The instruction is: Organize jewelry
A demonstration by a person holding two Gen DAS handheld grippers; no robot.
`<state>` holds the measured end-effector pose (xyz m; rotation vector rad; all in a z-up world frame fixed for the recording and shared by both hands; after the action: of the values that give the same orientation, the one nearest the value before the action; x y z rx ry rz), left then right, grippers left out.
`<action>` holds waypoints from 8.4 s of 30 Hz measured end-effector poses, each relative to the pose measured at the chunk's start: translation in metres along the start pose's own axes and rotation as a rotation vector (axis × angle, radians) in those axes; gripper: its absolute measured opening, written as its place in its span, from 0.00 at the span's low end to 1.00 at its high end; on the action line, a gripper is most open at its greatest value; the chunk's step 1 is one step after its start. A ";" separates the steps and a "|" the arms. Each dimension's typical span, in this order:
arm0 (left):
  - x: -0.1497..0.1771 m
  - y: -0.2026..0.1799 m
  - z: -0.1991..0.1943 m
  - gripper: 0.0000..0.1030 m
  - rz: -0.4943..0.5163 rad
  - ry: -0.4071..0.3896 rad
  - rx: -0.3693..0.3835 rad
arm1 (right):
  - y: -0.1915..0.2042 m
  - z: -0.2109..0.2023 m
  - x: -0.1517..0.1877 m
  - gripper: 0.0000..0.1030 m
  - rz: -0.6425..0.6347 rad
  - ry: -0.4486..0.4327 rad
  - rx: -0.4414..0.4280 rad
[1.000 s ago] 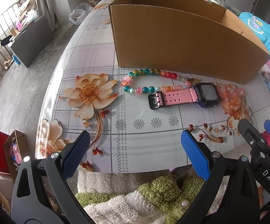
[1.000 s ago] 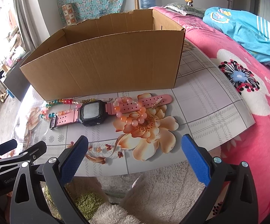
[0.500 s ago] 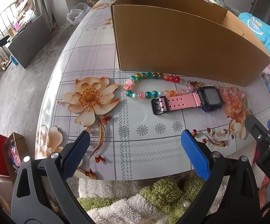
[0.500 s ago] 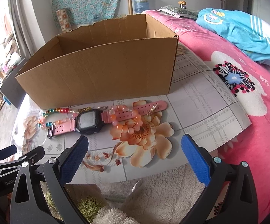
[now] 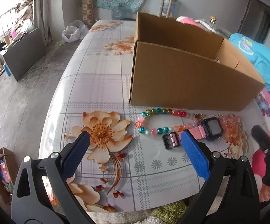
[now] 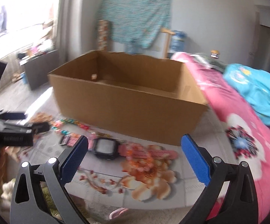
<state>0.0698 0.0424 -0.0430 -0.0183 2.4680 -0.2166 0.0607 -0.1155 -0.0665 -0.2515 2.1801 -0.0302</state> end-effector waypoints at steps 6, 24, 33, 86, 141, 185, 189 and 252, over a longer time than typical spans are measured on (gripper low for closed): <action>-0.009 0.008 -0.006 0.92 -0.045 -0.058 0.158 | 0.037 0.047 0.005 0.75 -0.233 0.172 -0.219; 0.041 -0.051 -0.016 0.69 0.339 -0.083 0.128 | 0.037 0.113 0.006 0.52 -0.508 0.463 -0.482; 0.061 -0.088 -0.005 0.46 0.582 -0.047 0.081 | 0.040 0.100 0.006 0.51 -0.504 0.478 -0.582; 0.044 -0.050 0.014 0.03 0.319 0.141 0.173 | -0.069 0.014 0.012 0.24 -0.089 0.345 -0.386; 0.044 -0.055 0.014 0.03 0.341 0.115 0.169 | -0.093 0.025 0.004 0.09 -0.052 0.296 -0.075; 0.044 -0.051 0.015 0.03 0.317 0.111 0.160 | -0.069 0.055 0.021 0.39 -0.169 0.358 0.019; 0.045 -0.051 0.015 0.04 0.313 0.110 0.162 | -0.084 0.051 0.024 0.40 -0.163 0.357 0.086; 0.026 -0.064 -0.024 0.03 0.386 -0.018 0.145 | -0.013 -0.003 -0.019 0.03 -0.366 0.080 -0.146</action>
<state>0.0320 -0.0187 -0.0295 0.5103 2.3757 -0.2241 0.0712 -0.1244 -0.0479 -0.7412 2.1903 -0.0875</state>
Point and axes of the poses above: each gripper's, at about its wrist camera, not at the fingertips, and z roughly the way its jaws point, y to its left, x to its underside, the point moved 7 cm from there along z, roughly the way its jaws point, and after that the axes turned 2 degrees about -z, right-handed, at the moved point
